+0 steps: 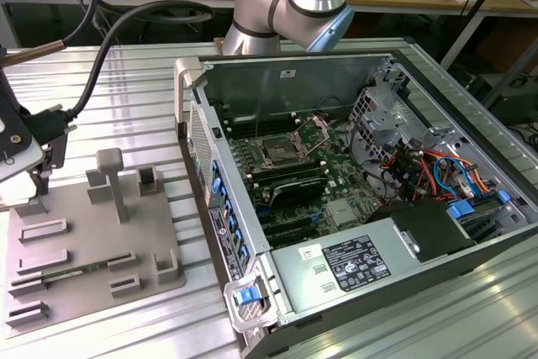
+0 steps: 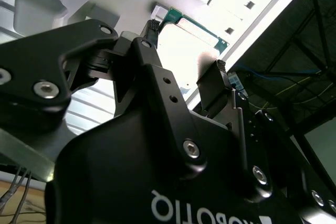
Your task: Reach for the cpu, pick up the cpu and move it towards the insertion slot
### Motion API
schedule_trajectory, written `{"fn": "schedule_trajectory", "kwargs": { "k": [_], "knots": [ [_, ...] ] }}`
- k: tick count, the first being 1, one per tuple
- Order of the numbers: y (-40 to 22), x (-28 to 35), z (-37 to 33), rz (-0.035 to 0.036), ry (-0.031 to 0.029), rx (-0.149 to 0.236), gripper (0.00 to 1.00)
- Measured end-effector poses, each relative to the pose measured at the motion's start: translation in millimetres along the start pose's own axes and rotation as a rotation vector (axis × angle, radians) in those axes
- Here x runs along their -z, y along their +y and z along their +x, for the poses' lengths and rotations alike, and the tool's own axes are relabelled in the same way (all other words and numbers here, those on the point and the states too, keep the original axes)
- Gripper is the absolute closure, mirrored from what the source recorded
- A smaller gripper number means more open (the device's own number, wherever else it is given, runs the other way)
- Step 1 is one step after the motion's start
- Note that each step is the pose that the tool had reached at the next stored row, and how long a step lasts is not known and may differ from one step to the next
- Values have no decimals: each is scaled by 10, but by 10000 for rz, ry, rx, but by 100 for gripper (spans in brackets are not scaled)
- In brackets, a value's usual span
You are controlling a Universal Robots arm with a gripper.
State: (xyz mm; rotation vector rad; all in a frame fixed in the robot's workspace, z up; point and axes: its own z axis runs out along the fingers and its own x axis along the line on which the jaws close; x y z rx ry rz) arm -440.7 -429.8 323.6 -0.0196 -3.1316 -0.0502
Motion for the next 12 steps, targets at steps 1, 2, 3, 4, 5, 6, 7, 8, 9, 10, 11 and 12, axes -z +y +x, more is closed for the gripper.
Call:
{"fn": "schedule_trajectory", "kwargs": {
  "k": [1,2,3,4,5,6,7,8,9,10,11,12],
  "knots": [
    [0,3,-1,0,-1,0,45],
    [0,7,-1,0,0,0,45],
    [0,13,-2,2,2,0,45],
    [0,18,-3,1,1,0,45],
    [1,25,-5,-1,-1,0,45],
    [1,30,-6,1,1,0,45],
    [1,35,-7,1,1,0,45],
    [1,42,-8,0,0,0,45],
    [2,49,-9,0,0,0,45],
    [2,55,-10,0,0,0,45],
    [2,61,-11,0,0,0,45],
    [2,64,-11,0,-1,0,45]
  ]
}}
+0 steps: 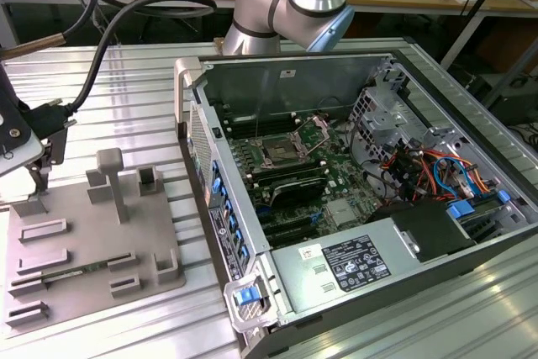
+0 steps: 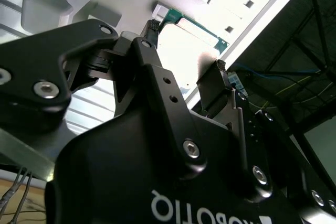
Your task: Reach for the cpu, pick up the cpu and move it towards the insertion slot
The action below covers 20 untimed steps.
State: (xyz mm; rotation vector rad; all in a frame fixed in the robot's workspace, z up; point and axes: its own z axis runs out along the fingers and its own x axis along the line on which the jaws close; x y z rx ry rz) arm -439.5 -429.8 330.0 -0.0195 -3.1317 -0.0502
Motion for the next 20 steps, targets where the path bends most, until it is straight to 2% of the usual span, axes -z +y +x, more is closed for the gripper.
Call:
{"fn": "schedule_trajectory", "kwargs": {
  "k": [20],
  "knots": [
    [4,128,-4,2,1,0,45]
  ]
}}
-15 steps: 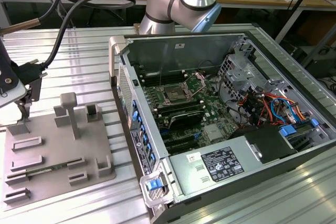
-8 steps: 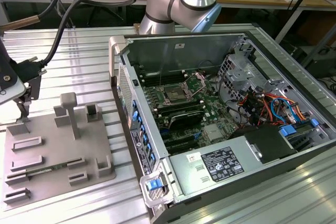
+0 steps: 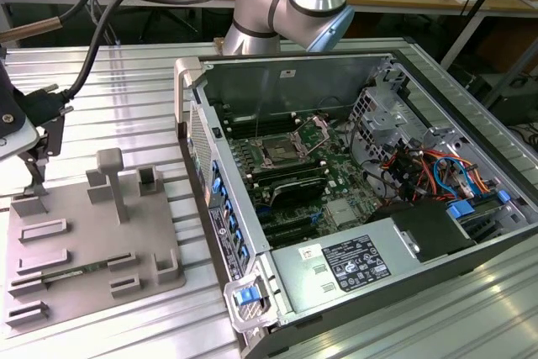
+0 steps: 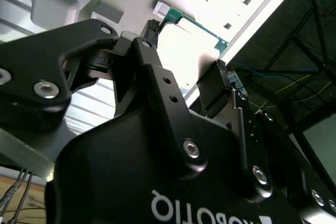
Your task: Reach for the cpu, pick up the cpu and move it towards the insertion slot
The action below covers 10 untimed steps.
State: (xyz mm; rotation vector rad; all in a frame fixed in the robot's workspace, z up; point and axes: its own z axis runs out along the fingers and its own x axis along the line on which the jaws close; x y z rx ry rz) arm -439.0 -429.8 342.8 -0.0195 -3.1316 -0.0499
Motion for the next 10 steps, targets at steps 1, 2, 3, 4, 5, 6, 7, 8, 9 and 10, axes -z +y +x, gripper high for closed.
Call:
{"fn": "schedule_trajectory", "kwargs": {
  "k": [1,2,3,4,5,6,7,8,9,10],
  "knots": [
    [0,7,0,0,0,0,45],
    [1,11,0,-2,-2,0,45],
    [1,16,-1,0,0,0,45],
    [1,19,-1,0,-1,-1,45],
    [1,23,-2,-1,-1,0,45],
    [1,31,-3,0,0,0,45],
    [1,35,-3,0,0,0,45],
    [1,39,-4,0,0,0,45],
    [1,45,-4,1,1,0,45],
    [2,52,-5,-1,-1,0,45]
  ]
}}
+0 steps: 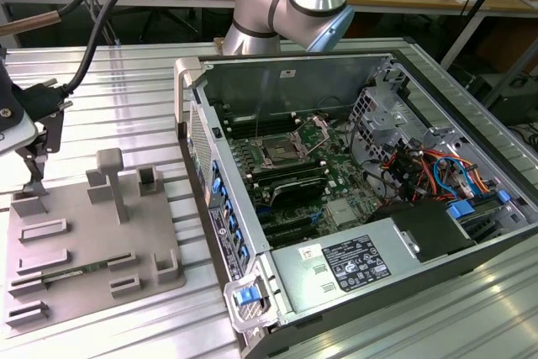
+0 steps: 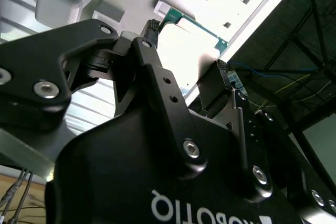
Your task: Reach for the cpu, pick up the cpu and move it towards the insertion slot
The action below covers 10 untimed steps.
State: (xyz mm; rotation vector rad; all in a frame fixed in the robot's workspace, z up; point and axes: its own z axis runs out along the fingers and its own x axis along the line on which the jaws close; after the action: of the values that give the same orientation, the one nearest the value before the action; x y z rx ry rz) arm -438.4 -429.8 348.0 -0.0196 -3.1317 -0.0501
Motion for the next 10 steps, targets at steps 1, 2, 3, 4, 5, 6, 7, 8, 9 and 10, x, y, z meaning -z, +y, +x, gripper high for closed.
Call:
{"fn": "schedule_trajectory", "kwargs": {
  "k": [1,2,3,4,5,6,7,8,9,10],
  "knots": [
    [0,4,-1,0,-1,0,45],
    [0,7,-2,1,1,0,45],
    [0,12,-2,2,2,0,45],
    [1,17,-3,1,2,0,45],
    [1,21,-4,2,1,0,45],
    [1,23,-4,1,0,0,45],
    [1,26,-5,1,0,0,45],
    [1,30,-6,1,0,0,45],
    [1,32,-7,2,0,0,45],
    [2,66,-22,9,1,0,45]
  ]
}}
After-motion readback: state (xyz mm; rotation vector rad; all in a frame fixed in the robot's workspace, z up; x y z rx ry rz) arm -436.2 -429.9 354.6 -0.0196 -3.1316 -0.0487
